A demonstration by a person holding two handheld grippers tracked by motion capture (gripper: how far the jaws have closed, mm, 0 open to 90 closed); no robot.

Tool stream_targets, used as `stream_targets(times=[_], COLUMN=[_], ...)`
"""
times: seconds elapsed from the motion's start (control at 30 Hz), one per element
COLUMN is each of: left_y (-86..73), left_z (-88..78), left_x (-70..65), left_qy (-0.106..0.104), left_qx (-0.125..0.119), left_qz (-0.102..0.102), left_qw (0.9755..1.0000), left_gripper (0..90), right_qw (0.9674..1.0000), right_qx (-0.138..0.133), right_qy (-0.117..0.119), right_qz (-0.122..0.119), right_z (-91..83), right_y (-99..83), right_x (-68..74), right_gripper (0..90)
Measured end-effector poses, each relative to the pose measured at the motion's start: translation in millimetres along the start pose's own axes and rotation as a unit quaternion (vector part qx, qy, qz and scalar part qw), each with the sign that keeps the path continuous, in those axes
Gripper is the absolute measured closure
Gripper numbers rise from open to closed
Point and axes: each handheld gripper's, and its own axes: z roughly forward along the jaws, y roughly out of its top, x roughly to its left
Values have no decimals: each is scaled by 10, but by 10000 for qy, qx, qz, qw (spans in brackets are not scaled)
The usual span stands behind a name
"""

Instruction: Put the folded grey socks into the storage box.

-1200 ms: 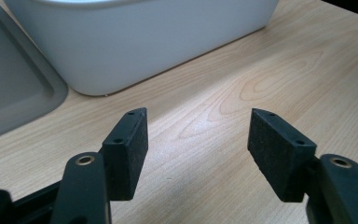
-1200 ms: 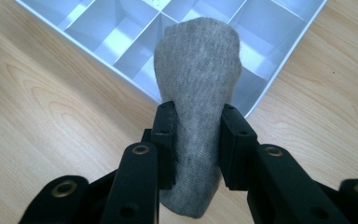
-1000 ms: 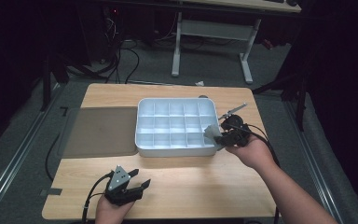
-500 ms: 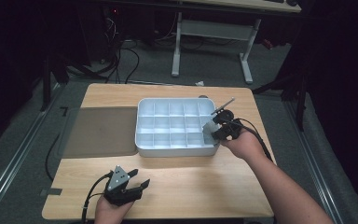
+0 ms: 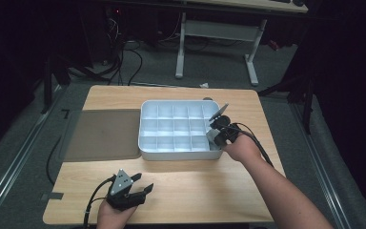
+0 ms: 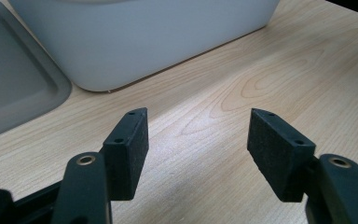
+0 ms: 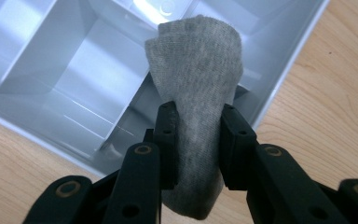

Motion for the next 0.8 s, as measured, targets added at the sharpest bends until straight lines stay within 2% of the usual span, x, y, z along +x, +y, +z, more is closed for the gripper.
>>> stream_targets(times=[0.03, 0.2, 0.47, 0.5, 0.8], left_y=[-1, -1, -3, -3, -1], left_z=[1, -3, 7, 6, 5], left_x=[1, 5, 9, 8, 0], left_qy=[2, 4, -19, -31, -46], left_qx=[-13, -1, -2, -10, 19], left_qz=[-5, -7, -54, -66, -46], left_qw=[10000, 10000, 10000, 10000, 10000], left_gripper=[389, 389, 388, 388, 389], right_qw=[9999, 9997, 9992, 9991, 9981], right_qx=[8, 162, 254, 283, 364], right_qy=[12, 77, 299, 319, 487], right_qz=[-100, -137, -59, 44, 13], right_z=[22, 123, 245, 249, 362], right_y=[4, 18, 20, 18, 18], right_x=[3, 22, -15, -5, -27], right_gripper=[729, 731, 728, 728, 722])
